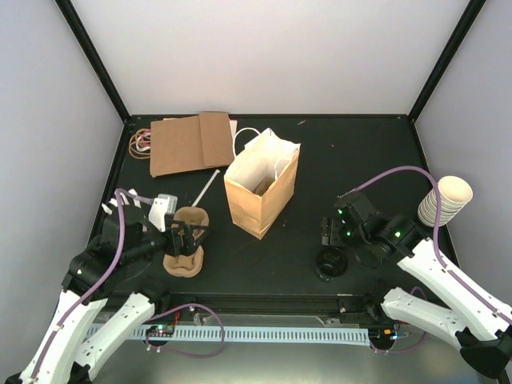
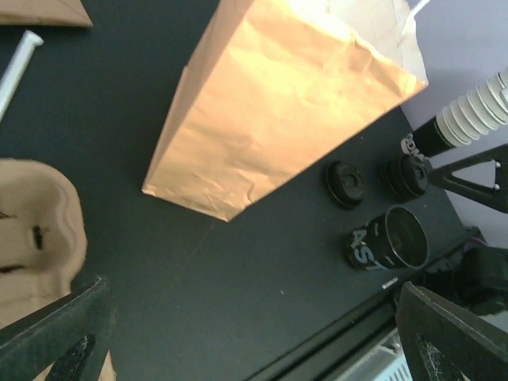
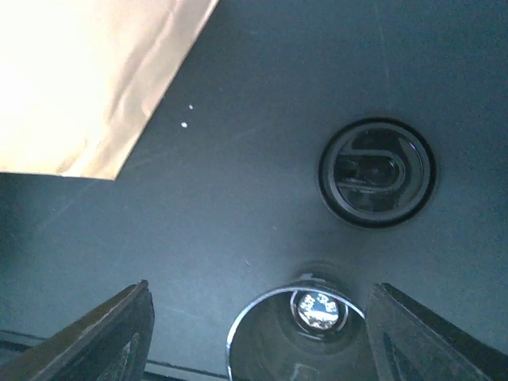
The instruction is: Pack the takeout coffee
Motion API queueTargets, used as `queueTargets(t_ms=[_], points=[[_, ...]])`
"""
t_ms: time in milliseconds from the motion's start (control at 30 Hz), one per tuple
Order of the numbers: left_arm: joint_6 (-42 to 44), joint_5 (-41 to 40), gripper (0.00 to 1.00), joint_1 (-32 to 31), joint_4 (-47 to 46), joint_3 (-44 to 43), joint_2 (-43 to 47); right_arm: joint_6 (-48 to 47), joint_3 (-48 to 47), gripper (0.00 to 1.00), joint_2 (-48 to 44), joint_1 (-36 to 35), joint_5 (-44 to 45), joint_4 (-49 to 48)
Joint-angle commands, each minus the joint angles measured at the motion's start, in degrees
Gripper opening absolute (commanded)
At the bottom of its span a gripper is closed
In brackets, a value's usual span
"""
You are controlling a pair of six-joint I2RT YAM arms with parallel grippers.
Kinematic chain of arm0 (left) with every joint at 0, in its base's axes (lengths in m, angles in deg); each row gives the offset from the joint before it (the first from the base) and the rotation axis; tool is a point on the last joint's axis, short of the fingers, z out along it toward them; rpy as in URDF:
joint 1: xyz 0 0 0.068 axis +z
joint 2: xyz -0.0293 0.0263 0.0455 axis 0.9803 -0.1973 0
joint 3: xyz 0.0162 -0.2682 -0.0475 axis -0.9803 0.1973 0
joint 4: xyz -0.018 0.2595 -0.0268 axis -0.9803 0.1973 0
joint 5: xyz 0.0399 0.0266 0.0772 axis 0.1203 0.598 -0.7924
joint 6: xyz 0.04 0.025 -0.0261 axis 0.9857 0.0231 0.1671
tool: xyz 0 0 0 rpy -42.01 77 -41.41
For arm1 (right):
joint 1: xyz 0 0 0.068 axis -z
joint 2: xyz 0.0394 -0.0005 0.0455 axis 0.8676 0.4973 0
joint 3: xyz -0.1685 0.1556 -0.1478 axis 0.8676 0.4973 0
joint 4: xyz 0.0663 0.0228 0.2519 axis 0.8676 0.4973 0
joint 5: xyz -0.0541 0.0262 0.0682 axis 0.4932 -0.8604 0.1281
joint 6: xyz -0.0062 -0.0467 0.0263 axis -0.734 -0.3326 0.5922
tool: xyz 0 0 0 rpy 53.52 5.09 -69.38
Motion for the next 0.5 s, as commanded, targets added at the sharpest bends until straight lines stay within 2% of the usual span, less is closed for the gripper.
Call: queueTargets(t_ms=[0, 100, 233, 467], points=[[-4.6, 7.1, 0.99, 0.2, -1.6, 4.1, 2.7, 4.0, 1.2, 0.73, -0.8, 0.2, -1.5, 4.0], [-5.2, 9.8, 0.99, 0.2, -2.1, 6.6, 3.3, 3.8, 1.0, 0.69, -0.5, 0.3, -1.8, 5.0], [-6.0, 12.7, 0.99, -0.2, -4.5, 11.4, 3.9, 5.3, 1.0, 0.73, 0.3, 0.2, 1.0, 8.3], [-7.1, 12.9, 0.99, -2.4, -9.9, 14.8, 2.7, 9.7, 1.5, 0.72, -1.9, 0.2, 3.7, 14.7]])
